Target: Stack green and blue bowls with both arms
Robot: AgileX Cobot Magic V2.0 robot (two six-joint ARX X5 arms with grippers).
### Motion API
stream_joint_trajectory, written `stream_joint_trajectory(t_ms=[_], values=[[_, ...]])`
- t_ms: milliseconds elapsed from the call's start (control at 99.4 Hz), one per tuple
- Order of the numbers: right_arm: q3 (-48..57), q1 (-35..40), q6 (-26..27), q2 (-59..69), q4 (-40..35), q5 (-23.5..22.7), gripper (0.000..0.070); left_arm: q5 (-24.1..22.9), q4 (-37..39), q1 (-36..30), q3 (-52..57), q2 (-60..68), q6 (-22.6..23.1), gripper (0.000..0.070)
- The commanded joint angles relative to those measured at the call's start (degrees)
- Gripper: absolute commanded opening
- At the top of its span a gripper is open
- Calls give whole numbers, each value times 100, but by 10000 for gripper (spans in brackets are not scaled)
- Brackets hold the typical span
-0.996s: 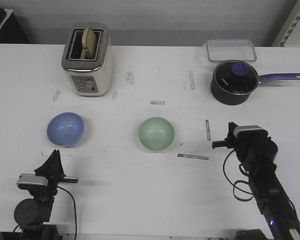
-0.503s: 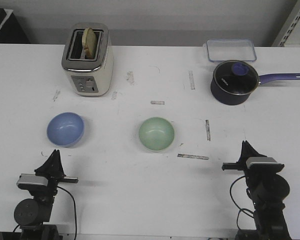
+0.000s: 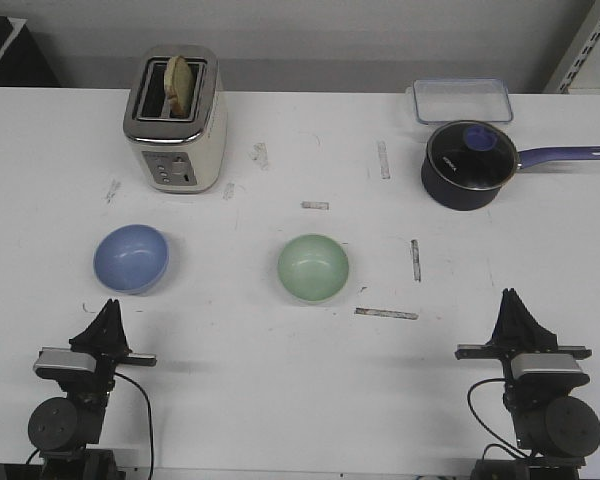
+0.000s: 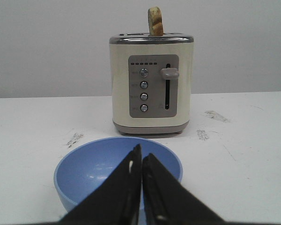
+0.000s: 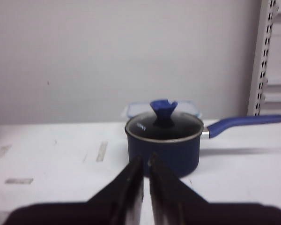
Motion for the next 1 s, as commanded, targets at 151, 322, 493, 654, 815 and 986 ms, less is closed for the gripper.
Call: stream_joint_trajectory(t_ms=[151, 322, 493, 654, 815, 986], values=[[17, -4, -46, -190, 59, 0, 10, 2, 90, 7, -125, -15, 13, 2], [17, -4, -44, -190, 55, 0, 10, 2, 90, 7, -125, -15, 15, 2], [17, -4, -44, -190, 55, 0, 10, 2, 90, 7, -125, -15, 13, 2], [17, -4, -46, -190, 55, 0, 10, 2, 96, 7, -125, -15, 13, 2], [17, -4, -44, -190, 55, 0, 10, 7, 138, 7, -79, -15, 22, 2], [17, -4, -44, -190, 55, 0, 10, -2, 116, 7, 234, 111, 149, 2]])
